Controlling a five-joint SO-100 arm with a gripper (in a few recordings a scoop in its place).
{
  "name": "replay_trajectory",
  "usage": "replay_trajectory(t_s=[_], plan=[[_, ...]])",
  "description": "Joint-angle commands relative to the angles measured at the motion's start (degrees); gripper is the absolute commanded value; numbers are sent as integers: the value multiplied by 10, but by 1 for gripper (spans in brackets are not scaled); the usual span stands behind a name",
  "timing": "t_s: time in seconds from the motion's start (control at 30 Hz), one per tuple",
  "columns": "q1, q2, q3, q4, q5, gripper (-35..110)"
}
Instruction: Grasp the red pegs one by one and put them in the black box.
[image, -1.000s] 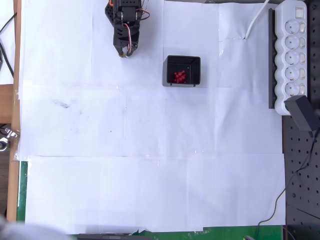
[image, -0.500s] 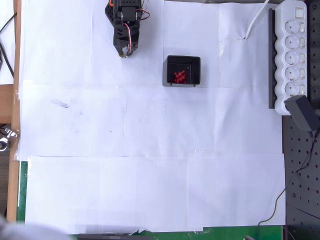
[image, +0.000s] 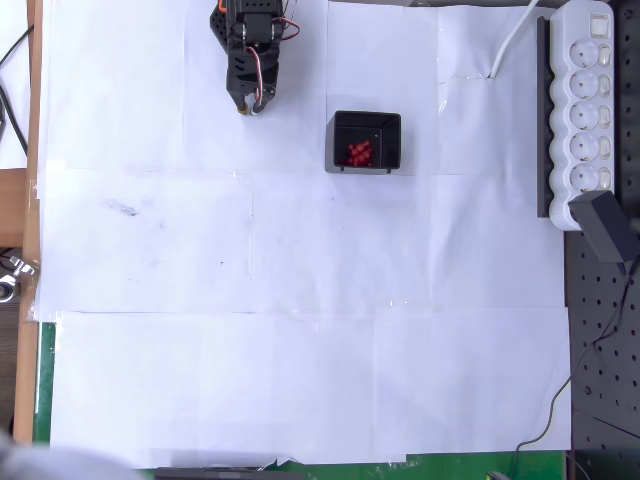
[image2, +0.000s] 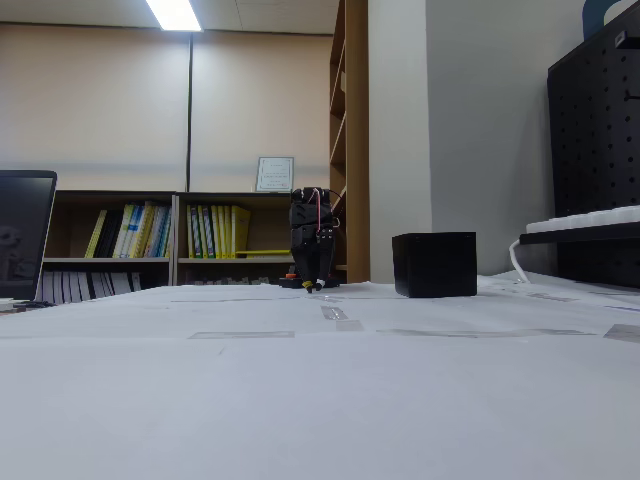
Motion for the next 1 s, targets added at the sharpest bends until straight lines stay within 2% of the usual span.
replay_trajectory(t_s=[0.0,0.2,0.57,0.97], plan=[[-3,-9,-7,4,-1,0],[-3,-9,-7,4,-5,0],[-40,-9,-7,-7,-99,0],[-40,-9,-7,-7,-107,0]])
